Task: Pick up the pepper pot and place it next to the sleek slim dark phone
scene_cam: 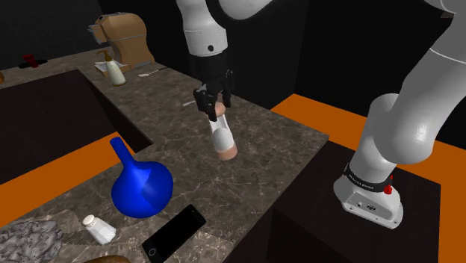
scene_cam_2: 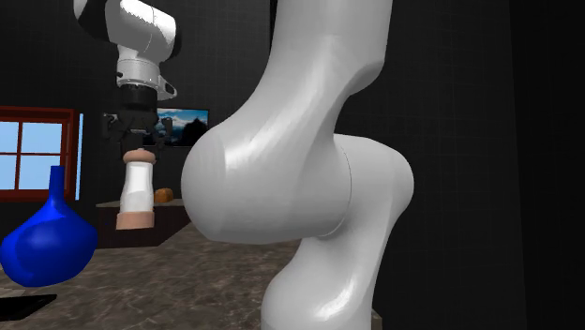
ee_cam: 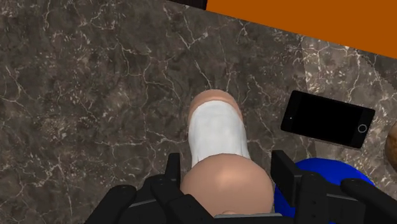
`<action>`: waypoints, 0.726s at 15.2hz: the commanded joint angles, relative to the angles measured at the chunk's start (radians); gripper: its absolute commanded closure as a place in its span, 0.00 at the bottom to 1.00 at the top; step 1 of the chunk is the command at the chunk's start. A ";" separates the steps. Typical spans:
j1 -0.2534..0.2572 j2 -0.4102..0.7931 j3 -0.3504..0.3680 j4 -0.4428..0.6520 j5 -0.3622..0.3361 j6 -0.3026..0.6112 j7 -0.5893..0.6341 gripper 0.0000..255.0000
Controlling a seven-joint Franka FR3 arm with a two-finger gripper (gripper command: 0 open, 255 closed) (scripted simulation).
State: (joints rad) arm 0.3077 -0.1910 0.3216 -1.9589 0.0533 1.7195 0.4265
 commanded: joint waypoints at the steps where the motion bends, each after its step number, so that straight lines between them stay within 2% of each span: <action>1: 0.019 0.014 0.030 0.004 0.004 0.011 0.050 1.00; 11: 0.123 0.216 0.175 0.144 -0.055 0.060 0.317 1.00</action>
State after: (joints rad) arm 0.4194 -0.0049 0.4837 -1.8410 0.0110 1.7783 0.7134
